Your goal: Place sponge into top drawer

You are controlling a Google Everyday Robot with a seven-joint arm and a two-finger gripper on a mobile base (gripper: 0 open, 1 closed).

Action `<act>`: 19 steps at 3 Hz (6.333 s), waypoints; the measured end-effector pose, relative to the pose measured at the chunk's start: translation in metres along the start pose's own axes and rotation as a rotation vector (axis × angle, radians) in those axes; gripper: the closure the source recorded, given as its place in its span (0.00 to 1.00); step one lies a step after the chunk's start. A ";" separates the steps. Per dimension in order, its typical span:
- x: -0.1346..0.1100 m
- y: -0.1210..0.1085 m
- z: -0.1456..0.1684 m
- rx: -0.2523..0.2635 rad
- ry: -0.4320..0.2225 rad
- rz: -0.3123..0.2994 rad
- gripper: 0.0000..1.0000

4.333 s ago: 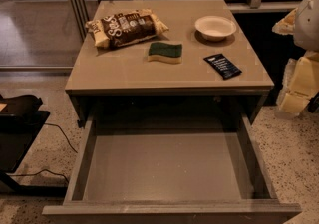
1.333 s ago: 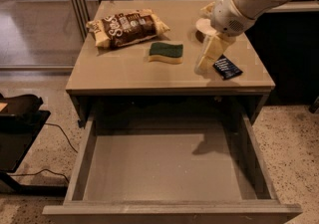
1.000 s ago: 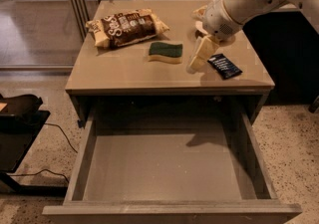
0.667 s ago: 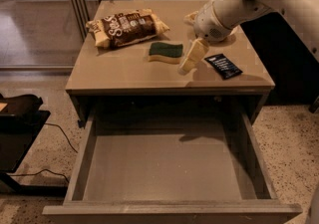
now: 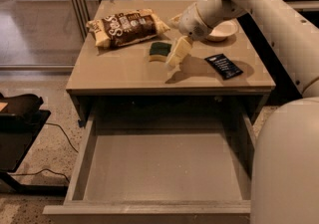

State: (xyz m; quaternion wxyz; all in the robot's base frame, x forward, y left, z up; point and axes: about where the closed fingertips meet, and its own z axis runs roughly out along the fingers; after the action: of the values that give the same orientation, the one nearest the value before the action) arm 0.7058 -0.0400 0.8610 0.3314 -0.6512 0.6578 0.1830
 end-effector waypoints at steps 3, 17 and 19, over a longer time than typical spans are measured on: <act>0.023 -0.011 0.014 -0.035 0.020 0.075 0.00; 0.096 0.252 0.011 0.111 -0.045 0.088 1.00; 0.125 0.244 0.054 0.069 -0.044 0.149 1.00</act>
Offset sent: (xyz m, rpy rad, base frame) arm 0.0295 -0.0090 -0.0197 0.0228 0.0911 -0.0283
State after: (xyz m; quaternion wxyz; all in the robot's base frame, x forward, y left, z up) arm 0.4859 -0.0750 0.6918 0.3535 -0.5844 0.7029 0.1986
